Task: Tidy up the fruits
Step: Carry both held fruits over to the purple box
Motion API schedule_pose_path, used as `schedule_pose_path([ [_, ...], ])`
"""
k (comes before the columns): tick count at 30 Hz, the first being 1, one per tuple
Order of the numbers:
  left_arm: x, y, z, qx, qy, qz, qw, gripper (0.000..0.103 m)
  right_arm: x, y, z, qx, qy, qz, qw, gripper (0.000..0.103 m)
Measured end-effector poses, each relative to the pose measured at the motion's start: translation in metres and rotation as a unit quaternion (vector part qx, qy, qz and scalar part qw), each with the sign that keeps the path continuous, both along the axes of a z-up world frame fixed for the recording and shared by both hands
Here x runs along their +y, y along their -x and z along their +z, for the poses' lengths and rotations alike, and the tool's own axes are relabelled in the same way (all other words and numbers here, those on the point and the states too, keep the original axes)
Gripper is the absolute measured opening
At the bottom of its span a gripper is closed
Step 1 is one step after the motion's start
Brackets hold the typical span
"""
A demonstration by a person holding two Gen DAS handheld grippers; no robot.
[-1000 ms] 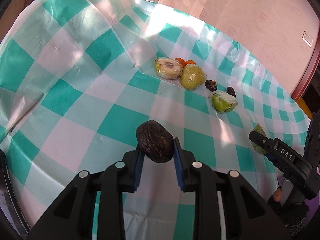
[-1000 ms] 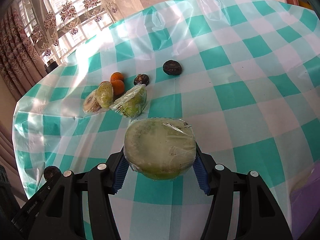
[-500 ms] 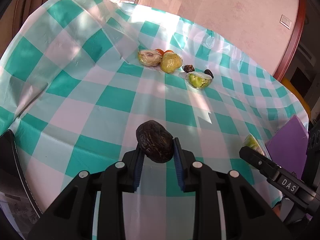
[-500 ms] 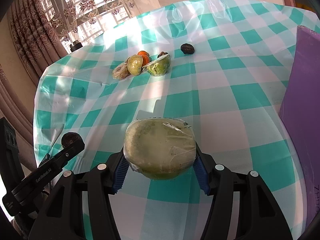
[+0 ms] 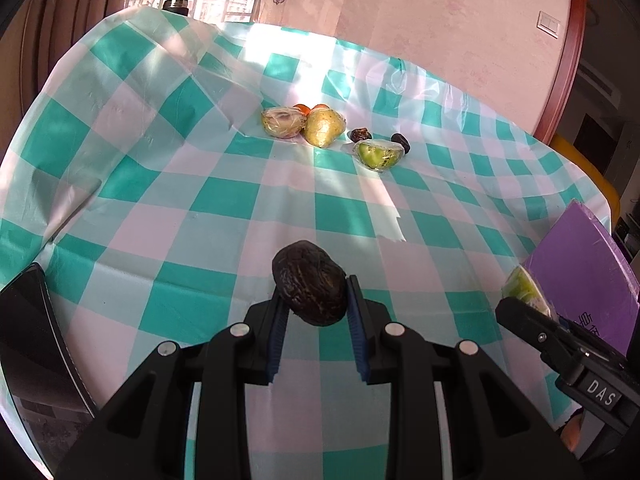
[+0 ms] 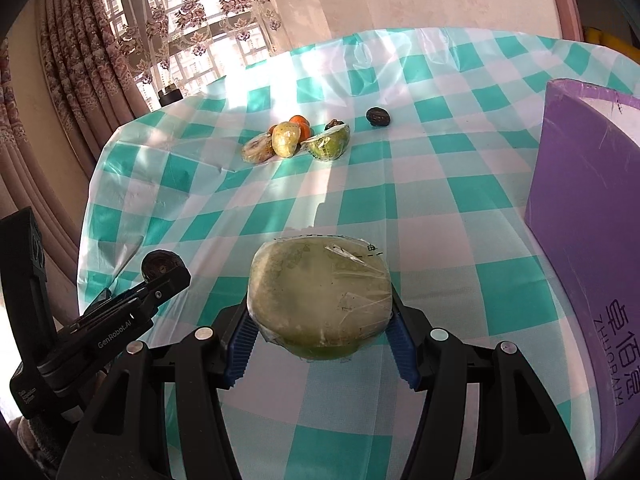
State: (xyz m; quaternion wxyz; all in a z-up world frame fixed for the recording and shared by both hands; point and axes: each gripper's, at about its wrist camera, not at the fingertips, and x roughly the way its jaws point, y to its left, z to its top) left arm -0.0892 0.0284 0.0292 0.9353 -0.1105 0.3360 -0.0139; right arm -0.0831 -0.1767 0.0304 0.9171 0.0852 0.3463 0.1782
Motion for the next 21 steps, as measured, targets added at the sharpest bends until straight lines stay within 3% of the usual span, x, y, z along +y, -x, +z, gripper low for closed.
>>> schedule_pose_path([
  [6,-0.030,0.012,0.023,-0.036,-0.029,-0.033,0.9984,0.028,-0.018,0.030,0.034,-0.042,0.009,-0.014,0.999,0.057],
  [11,-0.066,0.030,0.051,-0.081,-0.061,-0.075,0.9920,0.028,-0.048,0.054,0.061,-0.075,-0.010,-0.033,0.997,0.057],
  [16,-0.098,0.040,0.081,-0.102,-0.059,-0.118,0.9861,0.028,-0.084,0.072,0.087,-0.104,-0.027,-0.067,0.992,0.057],
  [21,-0.138,0.043,0.107,-0.111,-0.051,-0.167,0.9783,0.028,-0.124,0.083,0.104,-0.108,-0.007,-0.126,0.986,0.057],
])
